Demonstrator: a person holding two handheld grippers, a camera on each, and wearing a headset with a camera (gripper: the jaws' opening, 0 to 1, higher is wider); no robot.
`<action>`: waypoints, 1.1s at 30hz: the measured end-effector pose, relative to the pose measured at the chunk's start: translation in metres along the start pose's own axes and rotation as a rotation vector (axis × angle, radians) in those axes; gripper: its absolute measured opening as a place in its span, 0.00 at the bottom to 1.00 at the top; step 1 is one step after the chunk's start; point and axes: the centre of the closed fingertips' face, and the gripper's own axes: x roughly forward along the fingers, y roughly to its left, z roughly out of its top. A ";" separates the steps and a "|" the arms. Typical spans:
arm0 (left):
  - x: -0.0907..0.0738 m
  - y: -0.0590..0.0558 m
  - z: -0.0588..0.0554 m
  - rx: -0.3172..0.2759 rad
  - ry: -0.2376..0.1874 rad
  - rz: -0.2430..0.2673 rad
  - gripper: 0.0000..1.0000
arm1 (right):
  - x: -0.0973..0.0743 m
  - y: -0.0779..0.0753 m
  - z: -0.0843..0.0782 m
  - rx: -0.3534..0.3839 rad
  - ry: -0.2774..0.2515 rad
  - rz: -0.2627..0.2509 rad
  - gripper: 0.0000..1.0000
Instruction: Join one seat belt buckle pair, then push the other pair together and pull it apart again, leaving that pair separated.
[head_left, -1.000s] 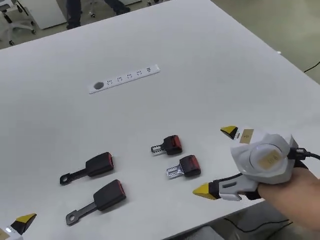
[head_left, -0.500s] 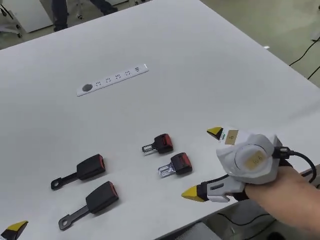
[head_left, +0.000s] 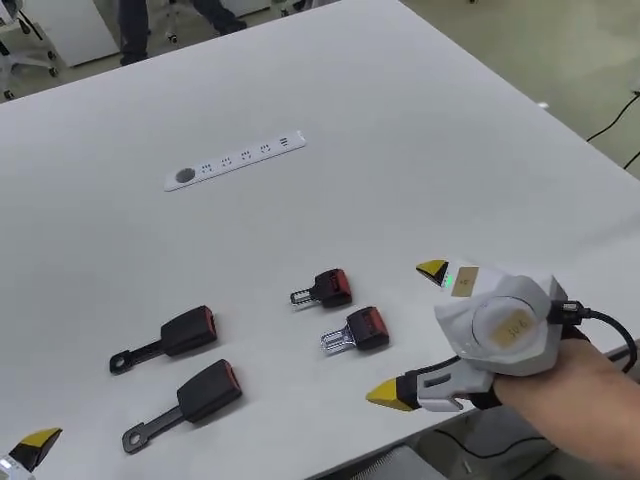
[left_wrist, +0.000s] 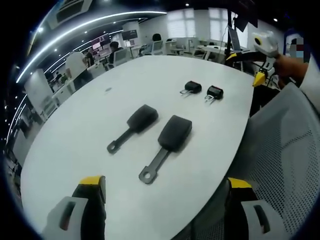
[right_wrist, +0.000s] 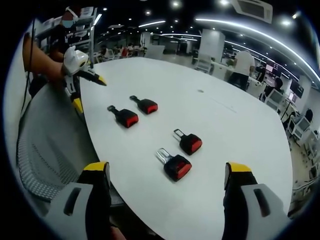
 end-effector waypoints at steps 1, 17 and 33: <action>0.000 -0.001 0.000 0.003 0.000 0.000 1.00 | 0.000 0.000 0.000 -0.001 0.000 0.000 0.95; -0.003 -0.003 0.005 0.022 -0.012 0.009 1.00 | -0.004 0.001 0.000 -0.024 0.008 0.000 0.95; -0.005 -0.007 0.011 0.029 -0.025 0.013 1.00 | -0.005 0.005 0.003 -0.030 0.005 0.001 0.94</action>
